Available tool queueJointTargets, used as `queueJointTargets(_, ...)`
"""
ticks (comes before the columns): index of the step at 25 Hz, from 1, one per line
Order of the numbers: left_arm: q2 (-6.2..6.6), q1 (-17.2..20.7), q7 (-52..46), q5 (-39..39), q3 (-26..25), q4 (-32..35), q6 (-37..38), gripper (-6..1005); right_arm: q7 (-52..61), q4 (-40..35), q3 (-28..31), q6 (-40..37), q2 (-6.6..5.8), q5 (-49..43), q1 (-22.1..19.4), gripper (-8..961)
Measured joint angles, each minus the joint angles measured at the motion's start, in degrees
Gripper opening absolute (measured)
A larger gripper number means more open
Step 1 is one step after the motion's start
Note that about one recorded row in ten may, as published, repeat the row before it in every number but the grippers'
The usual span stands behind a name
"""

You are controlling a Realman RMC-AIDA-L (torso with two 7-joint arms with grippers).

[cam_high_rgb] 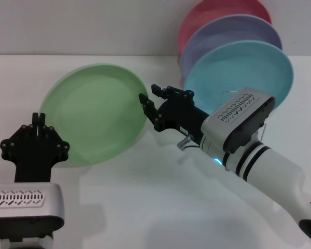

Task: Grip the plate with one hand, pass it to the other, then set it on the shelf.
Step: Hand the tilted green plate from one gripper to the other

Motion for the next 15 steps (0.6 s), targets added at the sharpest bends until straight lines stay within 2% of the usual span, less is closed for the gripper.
queueJointTargets(5,0.00,-0.07,-0.15,0.06,0.53,0.08,0.20,78,0.00,-0.04,0.39,-0.05,0.00,0.00,-0.06,323)
queueJointTargets(15,0.00,-0.26,-0.24,0.11,0.71,0.08,0.19,88,0.00,-0.01,0.36,-0.05,0.00,0.00,-0.02,316)
